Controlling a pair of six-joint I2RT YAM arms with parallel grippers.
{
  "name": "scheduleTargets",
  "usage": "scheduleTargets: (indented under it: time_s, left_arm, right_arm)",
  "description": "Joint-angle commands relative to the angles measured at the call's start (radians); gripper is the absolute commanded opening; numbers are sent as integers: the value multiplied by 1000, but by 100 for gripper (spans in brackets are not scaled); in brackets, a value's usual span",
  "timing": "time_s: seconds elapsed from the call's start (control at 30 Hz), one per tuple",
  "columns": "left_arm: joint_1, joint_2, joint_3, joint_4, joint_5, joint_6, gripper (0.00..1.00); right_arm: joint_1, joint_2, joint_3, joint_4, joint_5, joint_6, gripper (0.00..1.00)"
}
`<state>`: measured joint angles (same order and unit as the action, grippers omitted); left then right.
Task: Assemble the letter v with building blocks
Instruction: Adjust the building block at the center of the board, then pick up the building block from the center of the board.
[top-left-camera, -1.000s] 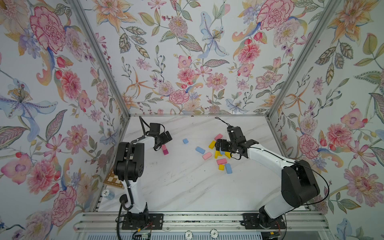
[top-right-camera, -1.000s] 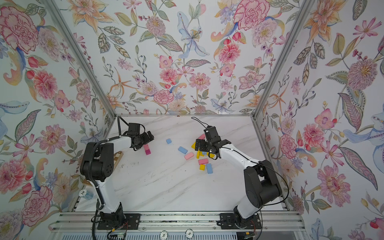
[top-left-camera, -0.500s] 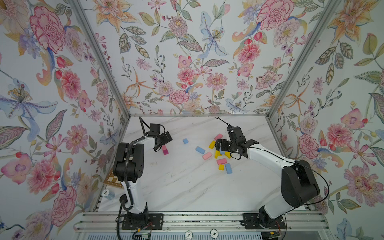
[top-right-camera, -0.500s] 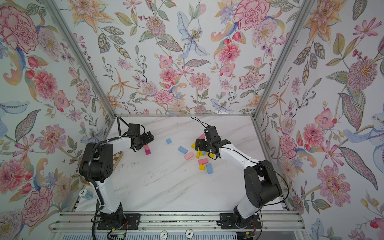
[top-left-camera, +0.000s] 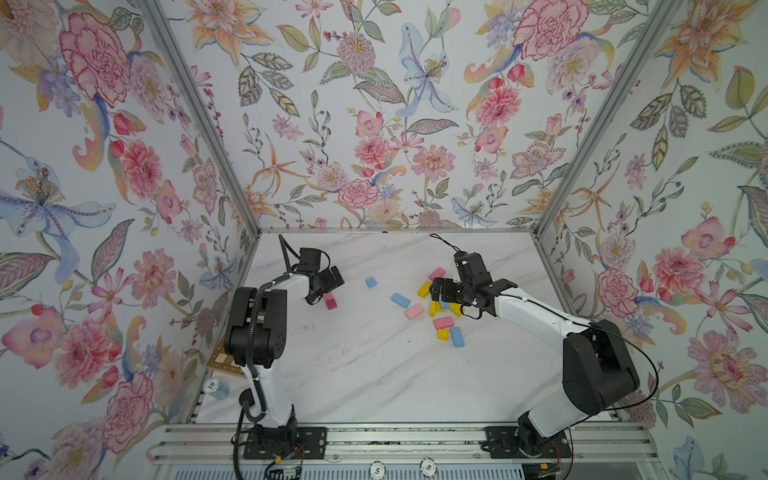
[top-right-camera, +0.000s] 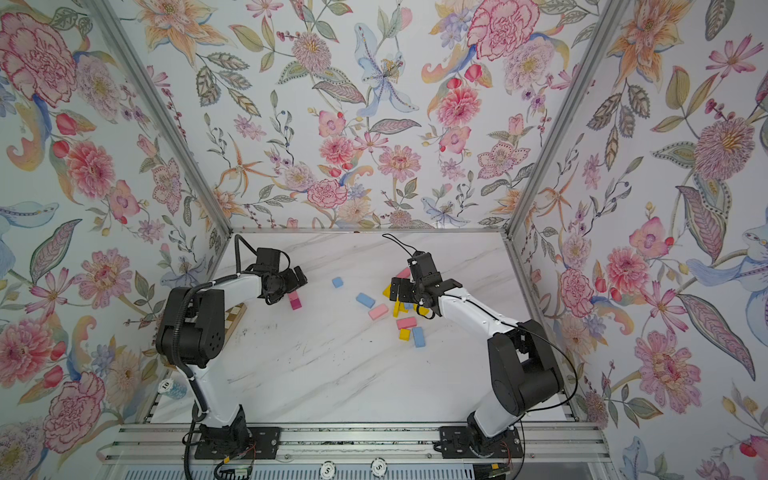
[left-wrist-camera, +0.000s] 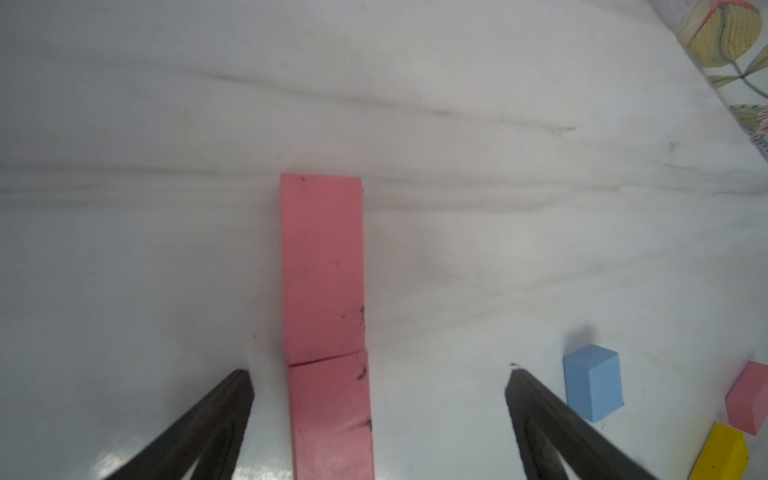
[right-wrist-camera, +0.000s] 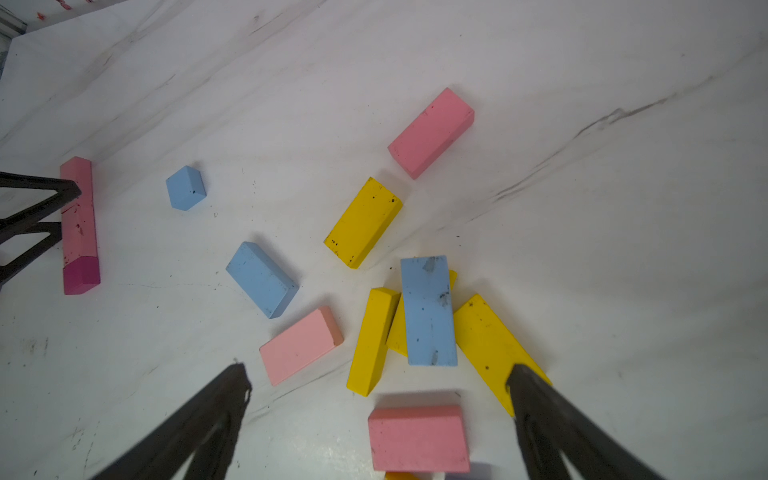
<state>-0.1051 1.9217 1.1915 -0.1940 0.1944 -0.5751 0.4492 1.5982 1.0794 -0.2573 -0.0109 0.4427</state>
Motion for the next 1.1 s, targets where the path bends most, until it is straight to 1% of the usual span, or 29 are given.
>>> scheduleTargets:
  time_s: [0.0, 0.07, 0.13, 0.23, 0.3, 0.37, 0.4, 0.6, 0.7, 0.87, 0.97, 1.07]
  left_arm:
    - [-13, -54, 28, -222, -77, 37, 99]
    - [-44, -89, 78, -278, -135, 77, 99]
    - [-93, -107, 135, -326, -171, 112, 99]
    - [-219, -101, 222, -372, -211, 190, 97]
    - [-316, -71, 281, -393, -244, 262, 97]
    - [-393, -37, 326, -400, -279, 323, 97]
    - [-422, -16, 344, -397, -276, 350, 96]
    - [-516, 63, 402, -362, -151, 398, 91]
    - [-568, 110, 431, -373, -112, 441, 88]
    - [-629, 198, 481, -408, -130, 477, 84]
    - [-644, 236, 514, -420, -144, 478, 82]
    - [-651, 265, 541, -425, -129, 473, 78]
  right_arm:
    - [-43, -48, 2, -7, -13, 1, 99]
    - [-75, -74, -12, -10, -23, 2, 99]
    - [-108, -96, -27, -15, -27, 0, 99]
    - [-168, -131, -51, -27, -35, 2, 99]
    - [-211, -155, -64, -37, -40, 10, 99]
    - [-248, -180, -78, -43, -51, 15, 99]
    - [-263, -193, -85, -45, -53, 21, 99]
    - [-318, -249, -136, -49, -75, 41, 99]
    - [-327, -263, -158, -48, -81, 46, 99]
    - [-332, -266, -169, -40, -88, 52, 99]
    - [-331, -263, -172, -35, -95, 54, 99]
    - [-331, -265, -176, -28, -100, 59, 99]
